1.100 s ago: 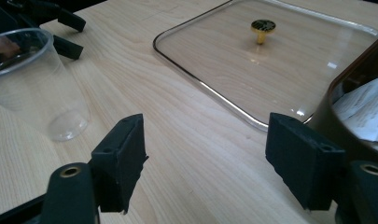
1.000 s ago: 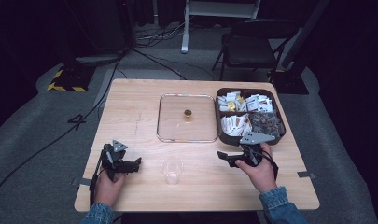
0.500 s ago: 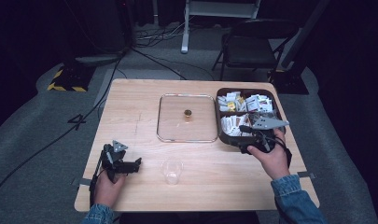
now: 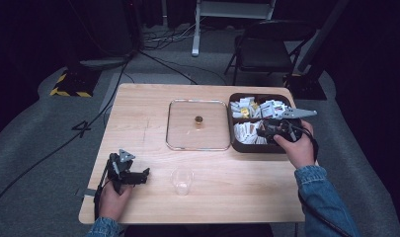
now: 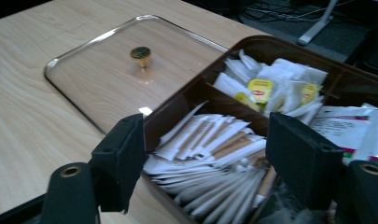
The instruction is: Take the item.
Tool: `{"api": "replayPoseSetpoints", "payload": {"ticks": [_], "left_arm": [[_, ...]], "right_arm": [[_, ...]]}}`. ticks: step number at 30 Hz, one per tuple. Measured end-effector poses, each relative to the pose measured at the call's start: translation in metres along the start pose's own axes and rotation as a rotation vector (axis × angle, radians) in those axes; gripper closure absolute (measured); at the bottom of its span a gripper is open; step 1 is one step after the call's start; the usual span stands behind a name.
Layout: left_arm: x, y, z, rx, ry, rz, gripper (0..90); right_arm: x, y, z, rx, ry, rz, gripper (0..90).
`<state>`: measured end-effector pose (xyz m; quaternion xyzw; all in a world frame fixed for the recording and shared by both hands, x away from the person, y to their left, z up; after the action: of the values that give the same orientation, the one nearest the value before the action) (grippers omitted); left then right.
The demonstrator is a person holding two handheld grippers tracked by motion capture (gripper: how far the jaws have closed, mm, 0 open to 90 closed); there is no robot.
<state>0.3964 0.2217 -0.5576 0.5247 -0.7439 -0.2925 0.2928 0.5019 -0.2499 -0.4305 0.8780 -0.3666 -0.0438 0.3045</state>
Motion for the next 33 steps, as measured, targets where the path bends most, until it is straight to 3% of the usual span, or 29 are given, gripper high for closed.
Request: {"api": "replayPoseSetpoints", "payload": {"ticks": [7,11,17,28,33], "left_arm": [[0.000,0.000,0.000,-0.001,-0.004,0.005,2.5],[0.000,0.000,0.000,-0.003,-0.006,0.004,2.5],[0.000,0.000,0.000,-0.002,-0.005,0.004,2.5],[0.000,0.000,0.000,-0.002,-0.008,0.003,2.5],[0.000,0.000,0.000,-0.002,-0.008,0.004,2.5]], "right_arm": [[0.022,0.008,0.007,-0.016,0.015,0.051,37.1],[0.033,0.009,0.017,-0.045,-0.004,0.073,37.4],[0.054,0.010,0.036,-0.069,-0.069,0.118,38.5],[0.067,0.000,0.060,-0.096,-0.137,0.135,40.7],[0.066,-0.007,0.066,-0.108,-0.136,0.129,41.5]]}}
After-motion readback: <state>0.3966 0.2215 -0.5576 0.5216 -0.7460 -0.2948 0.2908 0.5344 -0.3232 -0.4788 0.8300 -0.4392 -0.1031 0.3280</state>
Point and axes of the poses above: each handheld gripper's, and its own axes: y roughly backward along the jaws, z roughly out of its underside, x roughly to its right, the point moved 7 cm from there along -y, roughly forward along the jaws, and after that the axes turned 9 degrees about y, right-handed, at the moved point
